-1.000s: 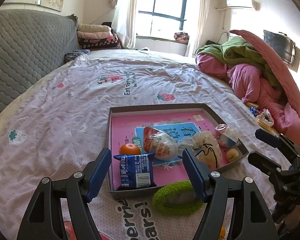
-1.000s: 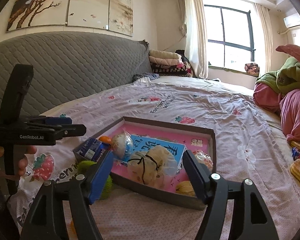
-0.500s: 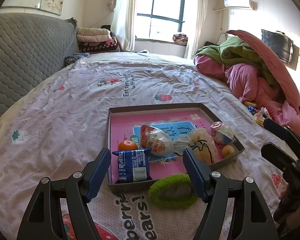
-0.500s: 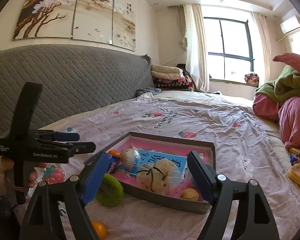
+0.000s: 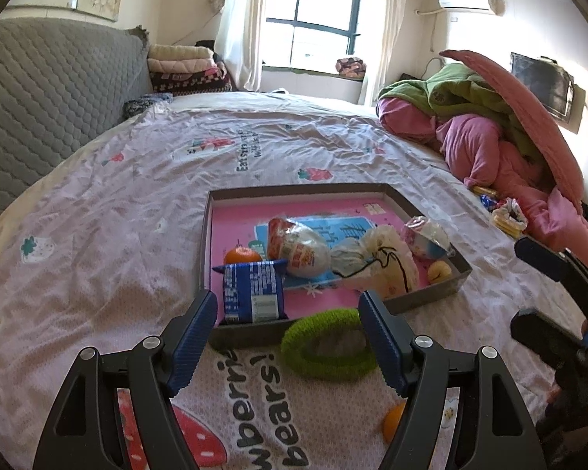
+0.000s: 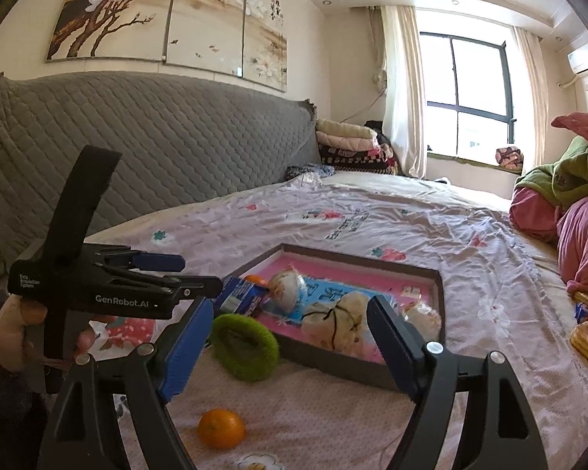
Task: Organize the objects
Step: 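Withdraw both tools from the tray toward the green ring and orange on the bed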
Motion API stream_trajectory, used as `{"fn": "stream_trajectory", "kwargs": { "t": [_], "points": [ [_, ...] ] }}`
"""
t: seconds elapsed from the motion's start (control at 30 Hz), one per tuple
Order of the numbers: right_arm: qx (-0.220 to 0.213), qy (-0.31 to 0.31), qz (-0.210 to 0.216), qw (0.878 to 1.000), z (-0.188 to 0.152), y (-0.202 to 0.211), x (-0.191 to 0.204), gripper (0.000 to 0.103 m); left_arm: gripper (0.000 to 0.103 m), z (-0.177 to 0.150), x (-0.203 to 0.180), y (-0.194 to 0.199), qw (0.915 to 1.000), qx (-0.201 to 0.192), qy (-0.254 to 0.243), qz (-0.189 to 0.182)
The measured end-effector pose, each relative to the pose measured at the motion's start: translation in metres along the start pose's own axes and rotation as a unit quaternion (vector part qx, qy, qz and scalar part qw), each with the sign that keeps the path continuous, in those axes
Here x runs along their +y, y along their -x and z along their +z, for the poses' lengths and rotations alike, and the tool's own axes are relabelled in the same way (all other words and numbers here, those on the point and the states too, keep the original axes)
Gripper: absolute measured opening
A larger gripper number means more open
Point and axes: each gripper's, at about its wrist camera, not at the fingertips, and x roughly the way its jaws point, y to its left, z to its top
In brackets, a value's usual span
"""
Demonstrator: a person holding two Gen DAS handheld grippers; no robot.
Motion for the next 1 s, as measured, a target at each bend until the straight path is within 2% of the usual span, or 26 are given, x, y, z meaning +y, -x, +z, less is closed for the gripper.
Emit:
{"fn": "stream_trajectory", "kwargs": {
  "t": [0.23,0.4,0.67,0.83,0.93,1.0],
  "points": [
    [0.029,-0.016,0.037,0.999,-0.013,0.000,0.014,0.080,0.076,-0.008,-0.002,0.001,1.0000,0.007,-0.004,0.001],
    [0.047,-0.035,0.046,0.997,-0.021,-0.001,0.018,0.080,0.076,-0.013,-0.002,0.005,0.9999,0.011,-0.001,0.002],
    [0.078,-0.059,0.019,0.995,-0.030,-0.003,0.020,0.080,0.076,-0.023,0.000,0.008,0.9997,0.021,0.002,0.010],
    [0.109,-0.049,0.057,0.991,-0.041,-0.004,0.033,0.080,0.076,-0.028,0.001,0.006,0.9995,0.030,0.003,0.008],
    [0.114,-0.066,0.087,0.987,-0.046,-0.005,0.033,0.080,0.076,-0.029,0.002,0.003,0.9994,0.034,0.003,0.009],
    [0.112,-0.069,0.086,0.988,-0.048,-0.005,0.033,0.080,0.076,-0.030,0.003,0.002,0.9994,0.035,0.002,0.008]
  ]
}}
